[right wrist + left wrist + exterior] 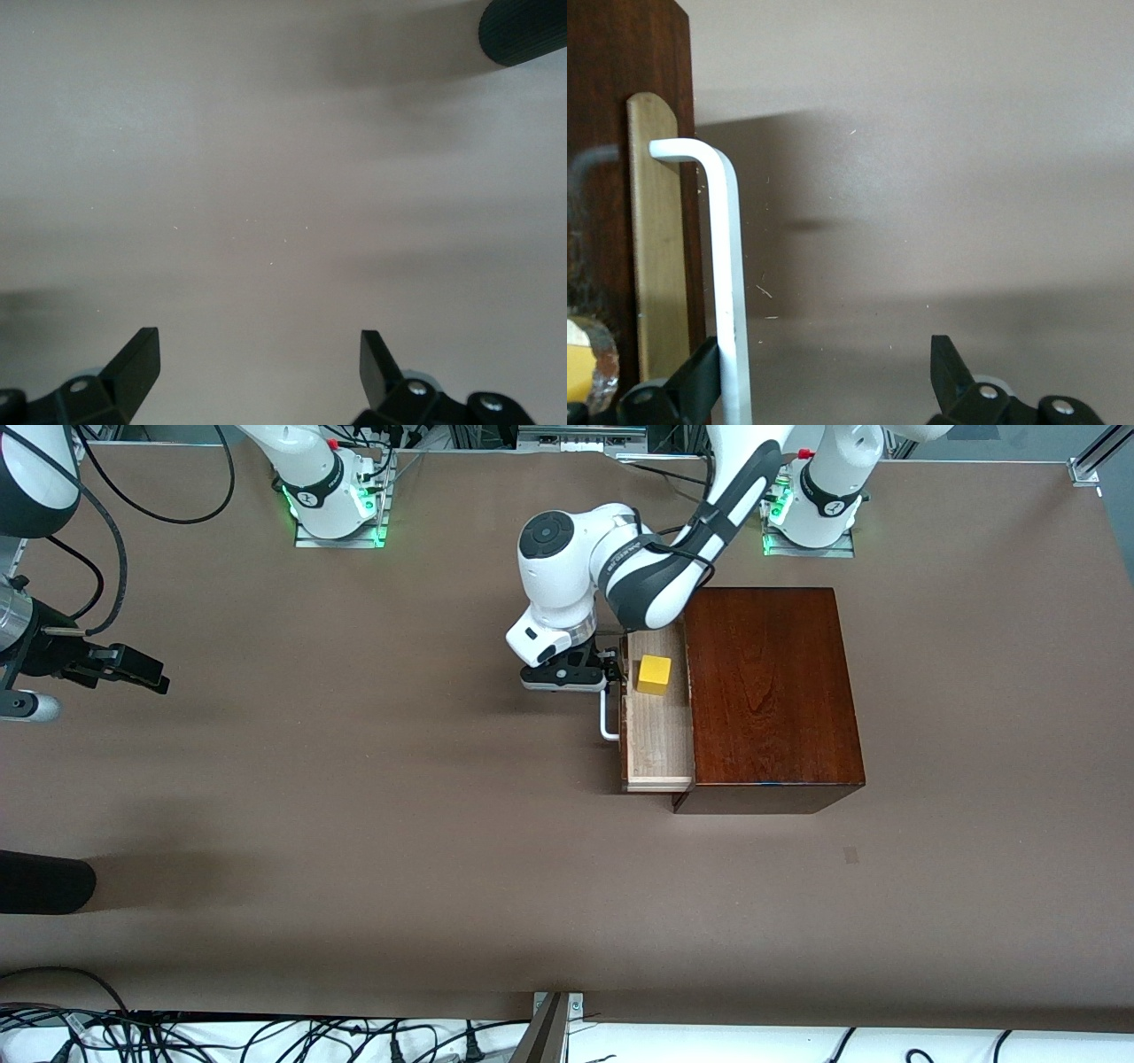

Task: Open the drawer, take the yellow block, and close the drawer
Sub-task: 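Pull the handle with the left gripper to slide the drawer open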

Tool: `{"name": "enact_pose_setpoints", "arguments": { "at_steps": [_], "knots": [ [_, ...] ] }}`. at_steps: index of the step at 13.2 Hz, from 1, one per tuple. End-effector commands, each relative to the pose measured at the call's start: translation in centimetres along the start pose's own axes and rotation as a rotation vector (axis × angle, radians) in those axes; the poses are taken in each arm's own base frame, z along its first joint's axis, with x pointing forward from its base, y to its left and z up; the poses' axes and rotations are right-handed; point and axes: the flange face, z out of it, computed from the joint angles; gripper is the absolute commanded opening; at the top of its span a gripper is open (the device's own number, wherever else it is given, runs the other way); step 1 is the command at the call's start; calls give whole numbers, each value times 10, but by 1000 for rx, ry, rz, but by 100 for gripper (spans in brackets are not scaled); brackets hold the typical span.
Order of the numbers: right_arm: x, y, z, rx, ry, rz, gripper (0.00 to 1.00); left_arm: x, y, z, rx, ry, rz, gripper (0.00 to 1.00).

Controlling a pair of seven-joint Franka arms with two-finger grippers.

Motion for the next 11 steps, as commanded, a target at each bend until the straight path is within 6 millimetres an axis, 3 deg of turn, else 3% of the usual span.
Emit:
{"name": "enact_pose_setpoints", "arguments": {
  "at_steps": [1,4,7,11],
  "knots": [
    [0,-1,-2,16,-8,-6,100,-4,44,-9,-80,-1,-20,100],
    [0,-2,-3,16,-8,-2,100,-11,61,-13,-101,-1,-20,100],
    [0,-2,-4,16,-7,-3,100,-10,66,-15,-112,0,-27,100],
    [-3,-3,-6,16,-10,-3,100,-3,48,-39,-90,11,-28,100]
  ]
}}
